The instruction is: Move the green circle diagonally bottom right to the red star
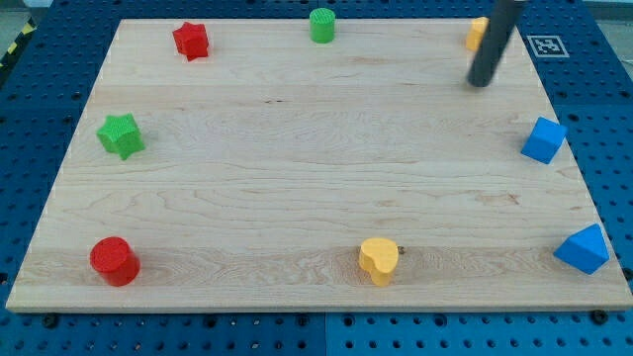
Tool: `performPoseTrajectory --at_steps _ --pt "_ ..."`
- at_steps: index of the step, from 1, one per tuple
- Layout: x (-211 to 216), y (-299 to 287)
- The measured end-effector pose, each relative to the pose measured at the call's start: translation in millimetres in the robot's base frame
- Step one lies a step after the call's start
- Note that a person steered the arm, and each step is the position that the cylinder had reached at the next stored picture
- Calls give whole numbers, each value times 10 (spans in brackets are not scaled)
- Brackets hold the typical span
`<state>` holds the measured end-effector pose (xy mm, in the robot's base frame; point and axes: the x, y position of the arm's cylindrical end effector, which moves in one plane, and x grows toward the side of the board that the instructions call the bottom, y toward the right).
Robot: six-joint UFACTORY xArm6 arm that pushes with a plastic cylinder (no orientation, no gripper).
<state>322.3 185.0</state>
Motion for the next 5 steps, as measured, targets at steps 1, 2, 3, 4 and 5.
performPoseTrajectory --at_steps 1,2,3,4,5 --pt "-241 -425" --pt "-601 -677" --pt "-1085 -837" --pt "-1299 -1089" --pt "-1287 -1378"
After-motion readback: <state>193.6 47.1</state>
